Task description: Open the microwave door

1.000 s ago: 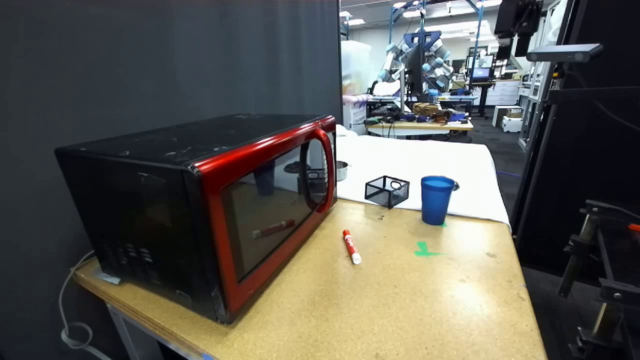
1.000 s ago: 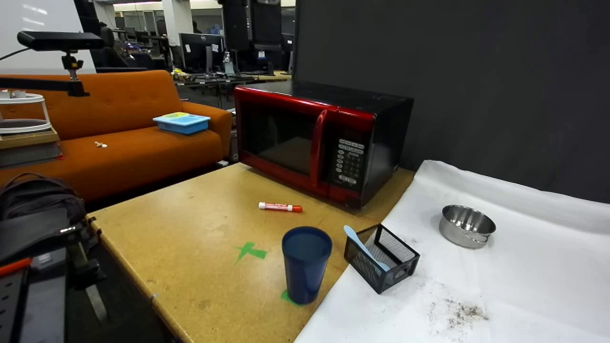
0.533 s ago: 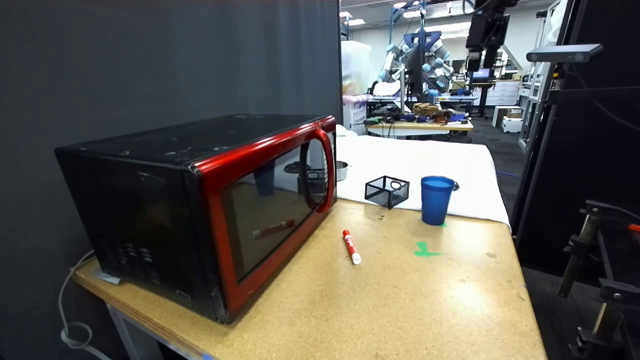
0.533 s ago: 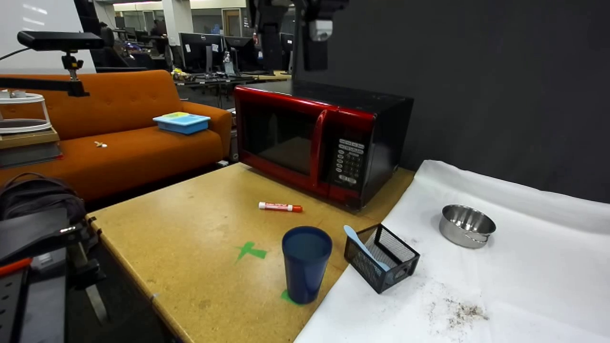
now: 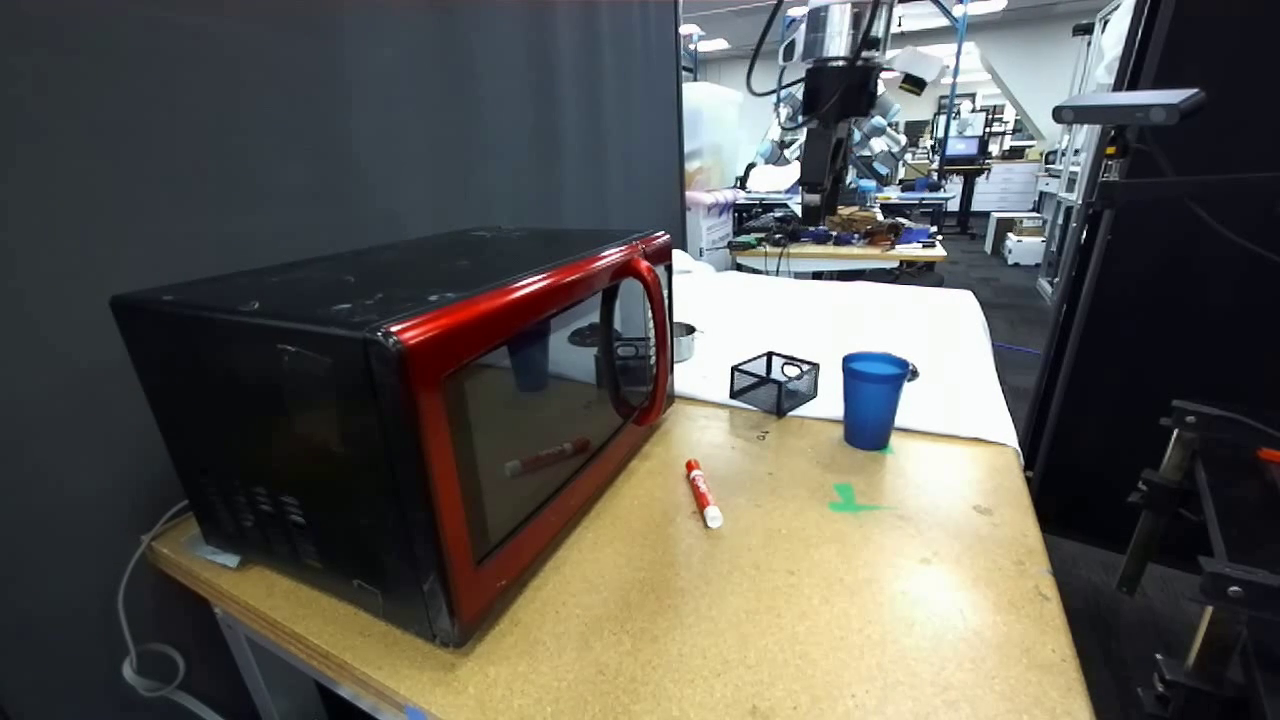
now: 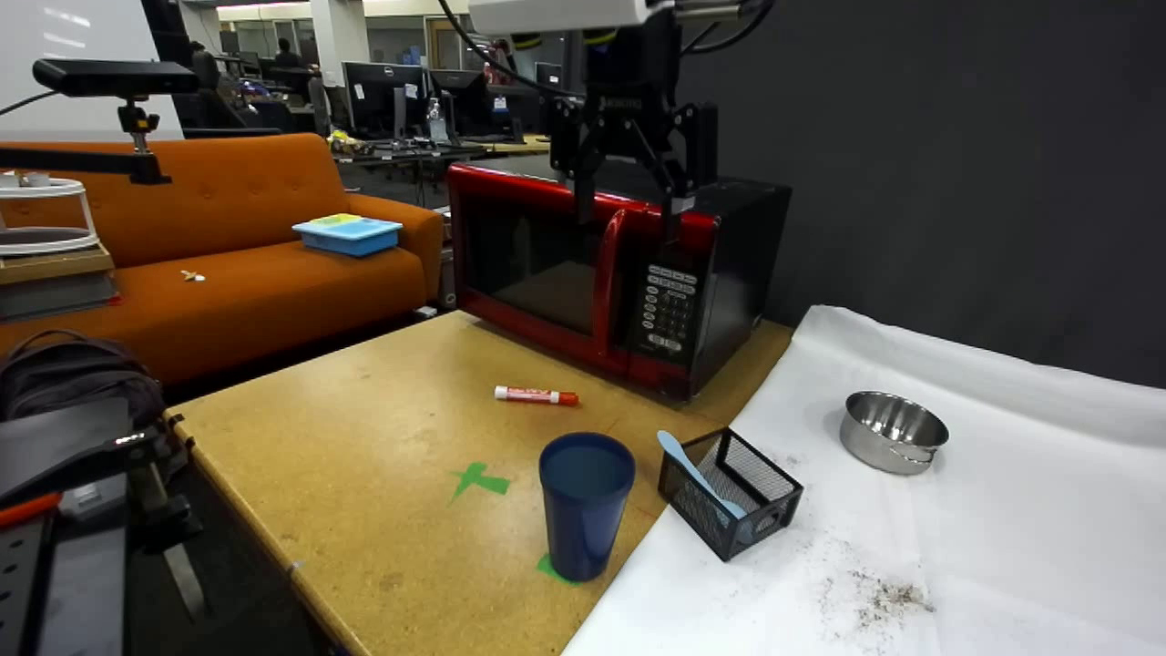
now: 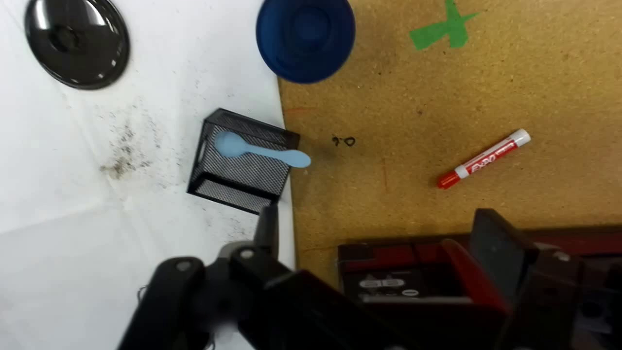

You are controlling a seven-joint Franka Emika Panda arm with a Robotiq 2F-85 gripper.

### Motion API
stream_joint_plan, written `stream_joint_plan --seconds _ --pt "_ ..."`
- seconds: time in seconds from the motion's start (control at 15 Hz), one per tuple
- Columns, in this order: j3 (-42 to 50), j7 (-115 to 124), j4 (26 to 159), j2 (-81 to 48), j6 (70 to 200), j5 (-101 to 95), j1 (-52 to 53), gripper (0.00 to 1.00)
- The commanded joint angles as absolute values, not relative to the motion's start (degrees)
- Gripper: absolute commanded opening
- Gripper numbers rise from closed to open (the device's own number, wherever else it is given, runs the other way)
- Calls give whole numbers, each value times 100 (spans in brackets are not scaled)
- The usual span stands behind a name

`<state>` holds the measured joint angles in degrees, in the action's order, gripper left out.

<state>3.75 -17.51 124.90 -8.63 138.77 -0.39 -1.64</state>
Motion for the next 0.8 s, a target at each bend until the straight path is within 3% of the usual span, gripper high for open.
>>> stream_joint_plan --seconds 0.0,0.73 --pt "55 -2418 11799 -1485 13759 290 -296 100" --pt "-304 -1289 11088 -2271 14069 -99 168 100"
